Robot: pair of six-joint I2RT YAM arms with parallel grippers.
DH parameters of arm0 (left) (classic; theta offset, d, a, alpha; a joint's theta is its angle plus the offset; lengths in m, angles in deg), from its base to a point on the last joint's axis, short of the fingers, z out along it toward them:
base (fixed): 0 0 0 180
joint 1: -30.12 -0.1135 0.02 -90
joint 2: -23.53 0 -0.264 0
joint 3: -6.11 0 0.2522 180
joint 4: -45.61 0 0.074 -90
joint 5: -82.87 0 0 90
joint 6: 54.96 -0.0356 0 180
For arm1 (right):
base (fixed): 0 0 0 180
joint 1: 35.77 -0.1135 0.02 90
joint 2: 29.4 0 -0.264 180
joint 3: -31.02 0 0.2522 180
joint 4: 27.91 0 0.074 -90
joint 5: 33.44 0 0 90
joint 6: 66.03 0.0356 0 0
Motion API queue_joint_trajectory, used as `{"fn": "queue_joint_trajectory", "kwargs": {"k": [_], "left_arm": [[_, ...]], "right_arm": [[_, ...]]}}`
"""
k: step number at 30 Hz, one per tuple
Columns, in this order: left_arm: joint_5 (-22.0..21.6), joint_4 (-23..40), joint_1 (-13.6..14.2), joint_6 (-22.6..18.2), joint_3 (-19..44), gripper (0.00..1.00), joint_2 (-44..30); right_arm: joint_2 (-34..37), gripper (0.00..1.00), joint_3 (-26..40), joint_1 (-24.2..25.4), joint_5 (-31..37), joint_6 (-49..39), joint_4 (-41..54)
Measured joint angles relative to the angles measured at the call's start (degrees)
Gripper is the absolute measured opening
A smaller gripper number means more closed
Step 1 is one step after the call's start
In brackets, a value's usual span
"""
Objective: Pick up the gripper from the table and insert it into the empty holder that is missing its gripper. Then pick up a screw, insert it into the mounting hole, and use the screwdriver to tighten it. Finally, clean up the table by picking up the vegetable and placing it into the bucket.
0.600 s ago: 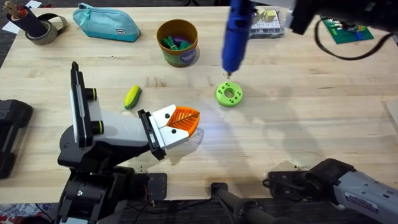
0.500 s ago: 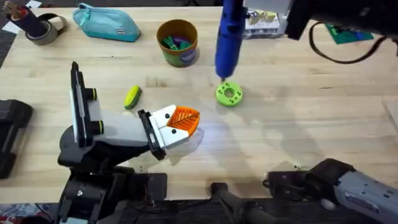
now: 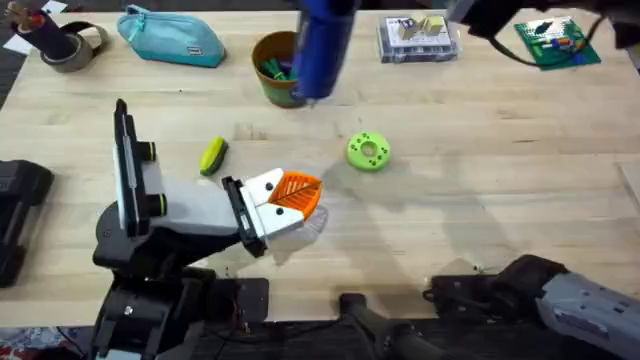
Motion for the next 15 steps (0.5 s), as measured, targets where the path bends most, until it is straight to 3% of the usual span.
{"fn": "queue_joint_trajectory", "kwargs": {"k": [2,3,5,15], "left_arm": [[0.0,0.0,0.0,0.0,0.0,0.018,0.0],[0.0,0.0,0.0,0.0,0.0,0.018,0.0],[0.0,0.0,0.0,0.0,0.0,0.018,0.0],[0.0,0.0,0.0,0.0,0.0,0.018,0.0]], "right_arm": [[1.7,0.041,0.3,-0.1,-4.7,2.1,-3.6],[5.8,0.041,1.7,-0.7,-11.2,5.6,-8.6],[8.1,0.04,2.3,-1.5,-14.4,7.5,-11.0],[10.5,0.041,2.5,-9.2,-21.3,9.5,-20.4]]}}
